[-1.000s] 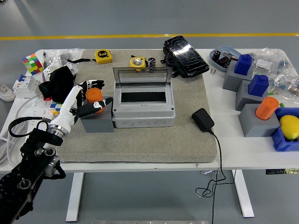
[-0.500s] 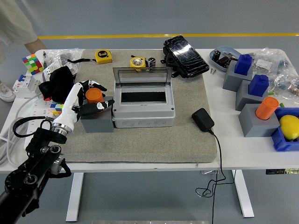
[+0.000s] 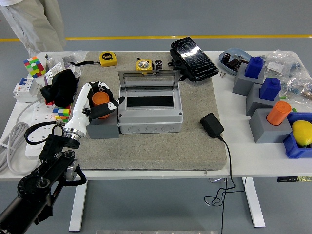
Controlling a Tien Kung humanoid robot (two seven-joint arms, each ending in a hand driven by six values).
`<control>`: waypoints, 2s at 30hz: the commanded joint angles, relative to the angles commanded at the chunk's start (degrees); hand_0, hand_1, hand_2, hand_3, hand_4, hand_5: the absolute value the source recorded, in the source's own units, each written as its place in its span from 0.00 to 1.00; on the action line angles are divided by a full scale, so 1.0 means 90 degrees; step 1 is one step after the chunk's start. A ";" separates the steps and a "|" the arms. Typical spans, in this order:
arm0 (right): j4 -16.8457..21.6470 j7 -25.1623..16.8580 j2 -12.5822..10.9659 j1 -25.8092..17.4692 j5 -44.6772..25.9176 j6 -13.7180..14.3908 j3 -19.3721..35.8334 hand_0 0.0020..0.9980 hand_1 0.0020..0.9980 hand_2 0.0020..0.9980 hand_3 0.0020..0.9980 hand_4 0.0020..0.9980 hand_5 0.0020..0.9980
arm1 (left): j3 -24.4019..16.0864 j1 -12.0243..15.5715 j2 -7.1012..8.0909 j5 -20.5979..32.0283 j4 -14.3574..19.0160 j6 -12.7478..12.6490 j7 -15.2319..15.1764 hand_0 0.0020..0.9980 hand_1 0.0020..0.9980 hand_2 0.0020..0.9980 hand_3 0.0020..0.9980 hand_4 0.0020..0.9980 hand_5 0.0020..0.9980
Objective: Fetch the battery,place it into the box,close the lid of the box
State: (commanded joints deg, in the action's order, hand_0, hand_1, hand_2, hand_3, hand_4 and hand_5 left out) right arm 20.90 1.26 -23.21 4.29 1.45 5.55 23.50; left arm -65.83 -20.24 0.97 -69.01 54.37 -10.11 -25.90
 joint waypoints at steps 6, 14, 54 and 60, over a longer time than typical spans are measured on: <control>0.0001 0.0000 -0.0002 0.0001 -0.0014 -0.0003 -0.0042 0.55 0.60 0.59 0.55 0.93 0.48 | 0.0087 -0.0153 -0.0108 0.0213 -0.0250 -0.0132 -0.0259 0.15 0.10 0.14 0.17 0.66 0.00; 0.0001 -0.0017 -0.0011 -0.0001 -0.0023 0.0008 -0.0070 0.55 0.60 0.59 0.55 0.93 0.48 | 0.0082 -0.0208 -0.0106 0.0302 -0.0317 -0.0191 -0.0500 0.12 0.08 0.12 0.16 0.68 0.00; 0.0014 -0.0066 -0.0010 -0.0028 -0.0033 0.0033 -0.0058 0.55 0.60 0.59 0.55 0.93 0.48 | 0.2825 -0.1902 -0.0101 -0.4377 0.0786 -0.0584 0.3125 0.10 0.08 0.13 0.19 0.96 0.01; 0.0028 -0.0072 -0.0013 -0.0004 -0.0018 0.0039 -0.0080 0.55 0.60 0.59 0.55 0.93 0.48 | 0.2911 -0.2110 -0.0108 -0.4549 0.0395 -0.0636 0.3379 0.10 0.08 0.13 0.19 0.96 0.01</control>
State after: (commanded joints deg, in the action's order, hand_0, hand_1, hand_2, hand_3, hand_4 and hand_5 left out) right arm 21.15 0.62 -23.32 4.26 1.29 5.90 22.79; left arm -39.63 -39.24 0.00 -109.96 57.92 -15.84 4.51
